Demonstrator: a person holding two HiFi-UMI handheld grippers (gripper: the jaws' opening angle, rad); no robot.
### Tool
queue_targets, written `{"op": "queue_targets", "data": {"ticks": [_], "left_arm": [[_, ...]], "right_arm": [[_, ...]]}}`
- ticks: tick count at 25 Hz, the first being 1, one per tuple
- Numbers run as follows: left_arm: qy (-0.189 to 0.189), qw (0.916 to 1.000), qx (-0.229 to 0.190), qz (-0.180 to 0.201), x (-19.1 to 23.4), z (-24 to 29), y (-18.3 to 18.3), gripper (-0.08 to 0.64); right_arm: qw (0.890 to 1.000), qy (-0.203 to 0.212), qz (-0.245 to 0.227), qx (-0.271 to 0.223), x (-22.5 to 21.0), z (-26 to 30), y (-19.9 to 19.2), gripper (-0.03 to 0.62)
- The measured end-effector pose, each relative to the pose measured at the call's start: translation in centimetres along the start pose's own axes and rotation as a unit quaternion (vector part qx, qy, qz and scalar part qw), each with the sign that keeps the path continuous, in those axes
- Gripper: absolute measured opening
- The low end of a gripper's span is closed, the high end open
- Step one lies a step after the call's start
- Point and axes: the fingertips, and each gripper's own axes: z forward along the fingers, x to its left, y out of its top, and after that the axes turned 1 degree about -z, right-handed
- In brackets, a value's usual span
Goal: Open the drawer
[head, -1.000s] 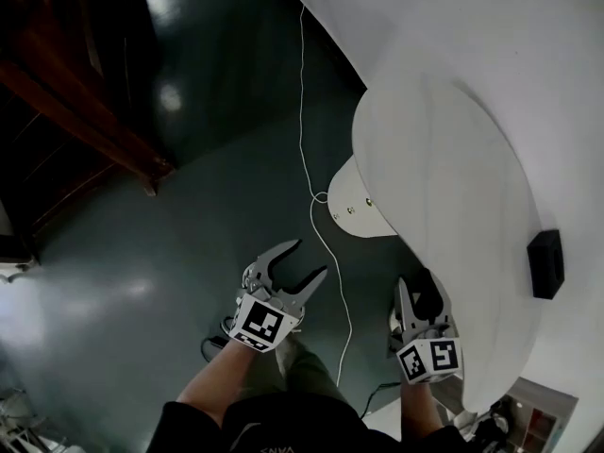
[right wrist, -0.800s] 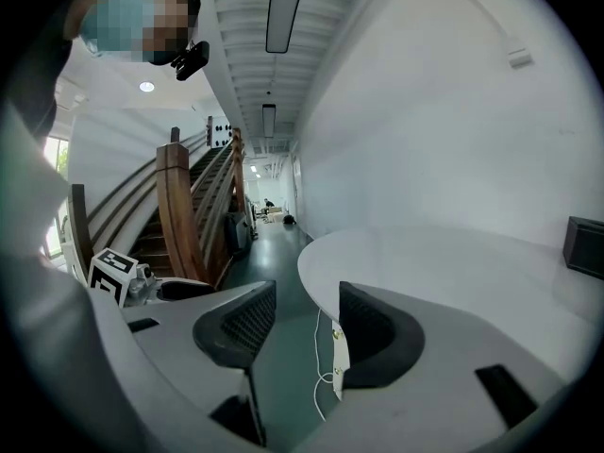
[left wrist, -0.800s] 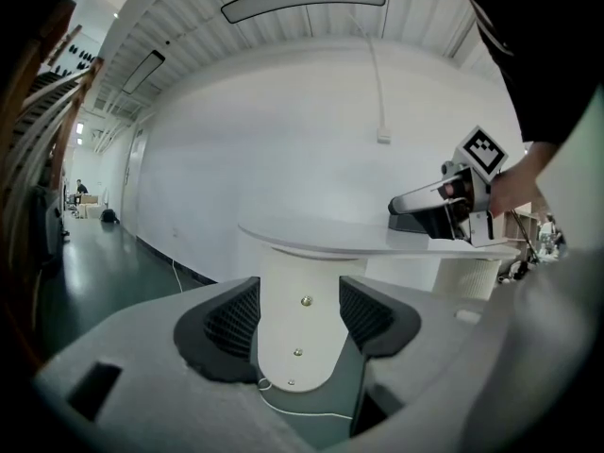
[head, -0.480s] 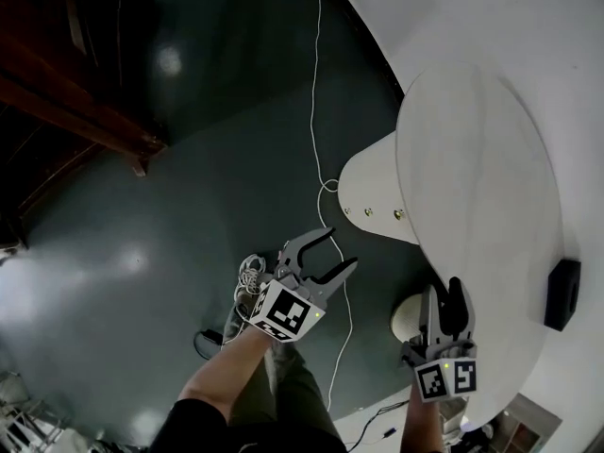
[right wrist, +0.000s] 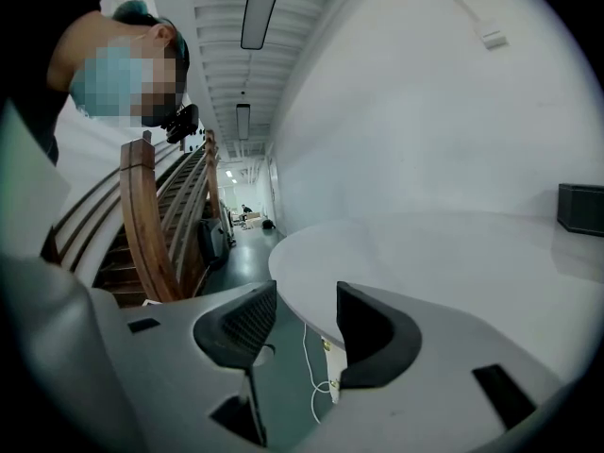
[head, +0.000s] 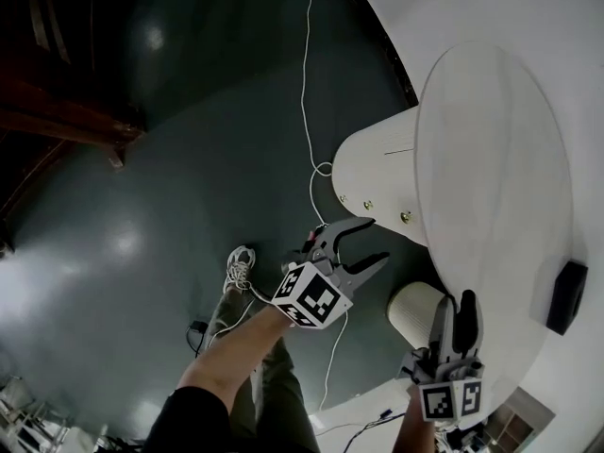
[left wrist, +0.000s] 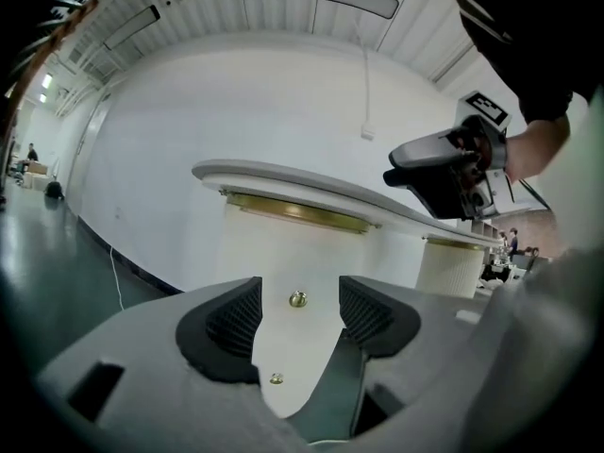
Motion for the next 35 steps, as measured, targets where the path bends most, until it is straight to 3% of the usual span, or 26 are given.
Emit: {"op": "queue_targets", "data": {"ticks": [10,19,27,31,35], "left_arm": [[-0.059,0.9975,0.034,0.018,0.0,5.7,-3.4,0.258],[-0.082,0.9951,0.036,0.042,0.8,9.1,-4.0,0.258],[-0.073,0.9947,0.041,0.060,0.1,10.9,-4.6,0.239],[-0.048,0.9961,0.039,0.063,1.0,11.1,-4.7,0.140],[-0.038,0.9958,0.047,0.069,0.7,11.3,-4.8,0.110]], "right_arm": [[0.999,-0.032,0.029,-0.009,-0.9,0.2,-0.7,0.196],[0.998,-0.058,0.034,-0.020,-1.3,0.2,-1.0,0.196],[0.997,-0.067,0.033,-0.025,-2.0,-1.0,-1.1,0.196],[0.997,-0.068,0.033,-0.029,-2.4,-1.4,-1.2,0.196],[0.997,-0.066,0.040,-0.030,-2.3,-1.5,-1.3,0.196]]}}
